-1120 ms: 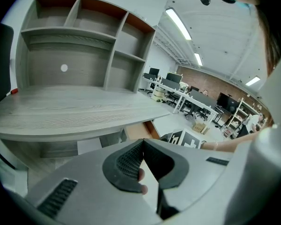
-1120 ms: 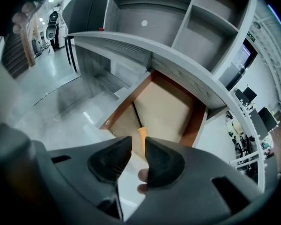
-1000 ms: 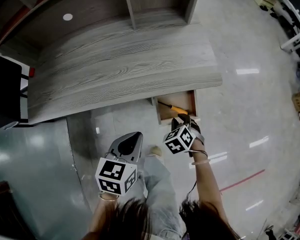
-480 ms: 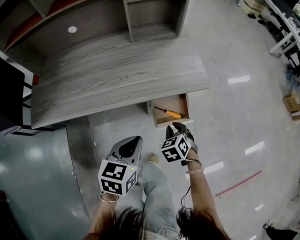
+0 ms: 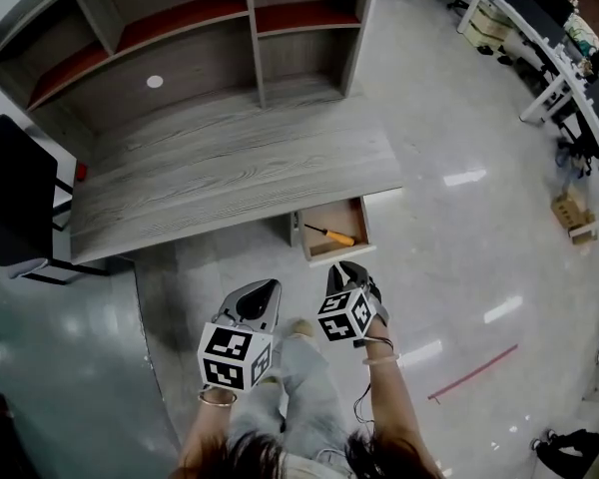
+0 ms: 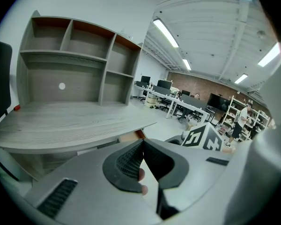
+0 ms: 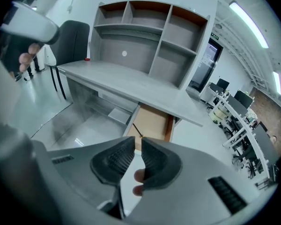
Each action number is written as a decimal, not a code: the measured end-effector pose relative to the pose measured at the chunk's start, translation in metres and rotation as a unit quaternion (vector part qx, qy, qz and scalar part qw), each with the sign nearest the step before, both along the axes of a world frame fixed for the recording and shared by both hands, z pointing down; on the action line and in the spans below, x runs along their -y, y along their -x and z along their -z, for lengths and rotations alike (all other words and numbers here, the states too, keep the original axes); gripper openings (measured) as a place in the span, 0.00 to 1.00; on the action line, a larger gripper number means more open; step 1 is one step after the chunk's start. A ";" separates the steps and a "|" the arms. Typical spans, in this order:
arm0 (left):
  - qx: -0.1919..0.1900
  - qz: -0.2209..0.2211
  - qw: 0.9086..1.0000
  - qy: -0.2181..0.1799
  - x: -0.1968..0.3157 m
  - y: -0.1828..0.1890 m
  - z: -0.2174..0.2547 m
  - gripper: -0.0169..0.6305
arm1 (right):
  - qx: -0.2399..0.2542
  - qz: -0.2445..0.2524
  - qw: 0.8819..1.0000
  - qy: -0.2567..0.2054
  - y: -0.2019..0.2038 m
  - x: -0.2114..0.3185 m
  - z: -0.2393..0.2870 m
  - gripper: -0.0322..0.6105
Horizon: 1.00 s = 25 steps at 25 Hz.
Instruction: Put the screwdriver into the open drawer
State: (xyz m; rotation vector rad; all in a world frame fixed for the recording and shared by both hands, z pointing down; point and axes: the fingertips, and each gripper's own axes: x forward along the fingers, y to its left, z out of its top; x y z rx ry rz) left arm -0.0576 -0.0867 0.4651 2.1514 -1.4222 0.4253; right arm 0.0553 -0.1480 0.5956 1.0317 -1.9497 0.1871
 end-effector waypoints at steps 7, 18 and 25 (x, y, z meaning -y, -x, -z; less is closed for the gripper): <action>0.008 -0.008 1.000 -0.012 -0.020 0.003 0.019 0.05 | 0.019 -0.025 0.999 -0.031 0.002 -0.024 0.040 0.13; -0.006 -0.011 0.998 -0.054 -0.051 0.008 0.064 0.05 | 0.028 -0.059 0.994 -0.087 0.005 -0.068 0.101 0.11; -0.004 -0.030 0.997 -0.077 -0.079 0.012 0.090 0.05 | 0.041 -0.074 0.989 -0.124 0.010 -0.101 0.141 0.10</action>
